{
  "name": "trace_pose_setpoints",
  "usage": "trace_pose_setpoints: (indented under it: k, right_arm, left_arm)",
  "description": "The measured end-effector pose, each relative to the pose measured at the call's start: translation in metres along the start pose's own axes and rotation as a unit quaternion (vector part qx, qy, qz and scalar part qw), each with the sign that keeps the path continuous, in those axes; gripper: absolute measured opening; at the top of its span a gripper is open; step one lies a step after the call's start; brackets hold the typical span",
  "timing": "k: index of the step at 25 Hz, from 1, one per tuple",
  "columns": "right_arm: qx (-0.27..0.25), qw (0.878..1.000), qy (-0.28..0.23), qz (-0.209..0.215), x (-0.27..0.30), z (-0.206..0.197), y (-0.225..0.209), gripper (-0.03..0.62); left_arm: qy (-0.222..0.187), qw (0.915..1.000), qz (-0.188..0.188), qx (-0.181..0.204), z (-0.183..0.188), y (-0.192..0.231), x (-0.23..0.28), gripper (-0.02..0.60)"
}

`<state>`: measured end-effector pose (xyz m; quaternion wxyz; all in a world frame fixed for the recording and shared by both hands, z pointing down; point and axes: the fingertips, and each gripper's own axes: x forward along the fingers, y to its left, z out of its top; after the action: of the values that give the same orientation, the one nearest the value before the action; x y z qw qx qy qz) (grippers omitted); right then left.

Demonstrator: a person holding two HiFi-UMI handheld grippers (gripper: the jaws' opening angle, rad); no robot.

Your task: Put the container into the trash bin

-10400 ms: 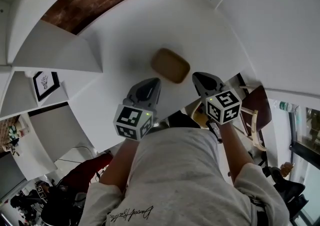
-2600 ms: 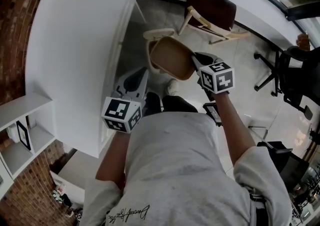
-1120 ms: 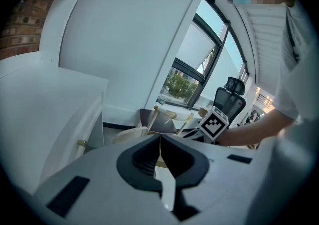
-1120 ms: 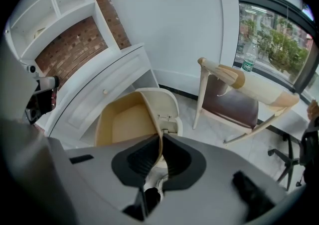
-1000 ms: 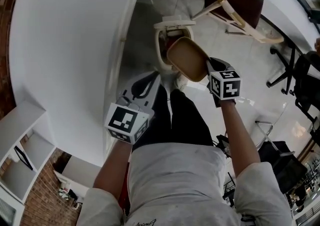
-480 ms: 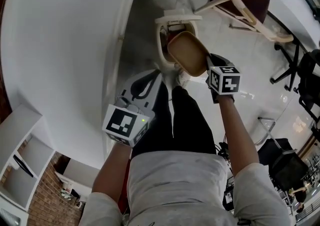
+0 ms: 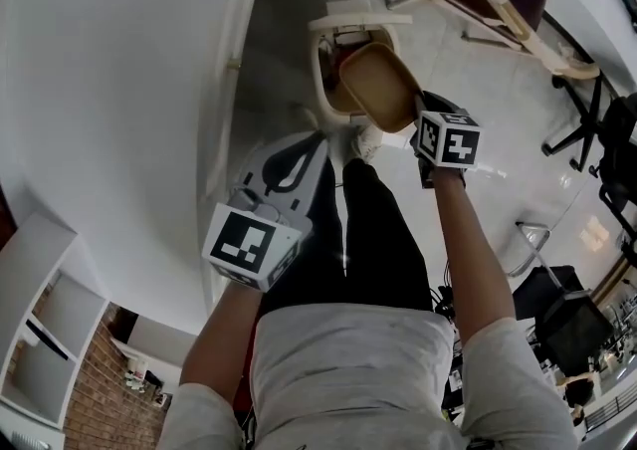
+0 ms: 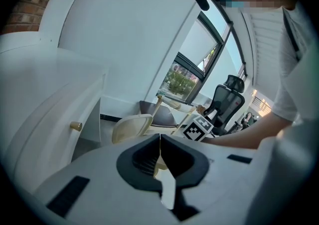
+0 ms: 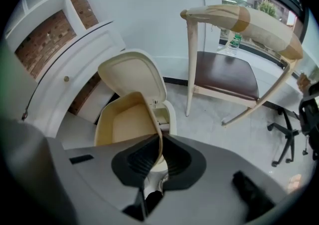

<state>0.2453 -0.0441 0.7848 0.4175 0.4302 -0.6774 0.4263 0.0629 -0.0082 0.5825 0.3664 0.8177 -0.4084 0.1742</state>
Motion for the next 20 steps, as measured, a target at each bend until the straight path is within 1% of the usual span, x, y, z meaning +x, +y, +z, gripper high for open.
trace_pose_setpoints:
  k: [4, 10, 12, 15, 18, 20]
  right_arm:
    - [0.011, 1.0, 0.004, -0.014, 0.011, -0.001, -0.003, 0.043]
    - [0.025, 0.999, 0.017, -0.018, 0.035, -0.005, -0.002, 0.043]
    - [0.028, 0.999, 0.023, -0.021, 0.042, -0.007, -0.001, 0.043]
    - [0.034, 0.999, 0.029, -0.025, 0.051, -0.007, 0.001, 0.043]
    - [0.04, 0.998, 0.035, -0.033, 0.058, -0.005, 0.003, 0.043]
    - [0.043, 0.998, 0.039, -0.035, 0.065, -0.006, 0.004, 0.043]
  left_arm:
    - [0.01, 0.9999, -0.005, -0.004, -0.009, 0.006, 0.0, 0.017]
    - [0.012, 0.9998, -0.013, -0.006, -0.011, 0.015, 0.006, 0.017]
    - [0.012, 0.9998, -0.018, 0.004, -0.01, 0.016, 0.009, 0.017]
    - [0.023, 0.9989, -0.029, 0.028, -0.013, 0.012, 0.013, 0.017]
    - [0.034, 0.997, -0.048, 0.051, -0.014, 0.006, 0.018, 0.017]
    - [0.035, 0.9959, -0.058, 0.059, -0.013, 0.003, 0.02, 0.017]
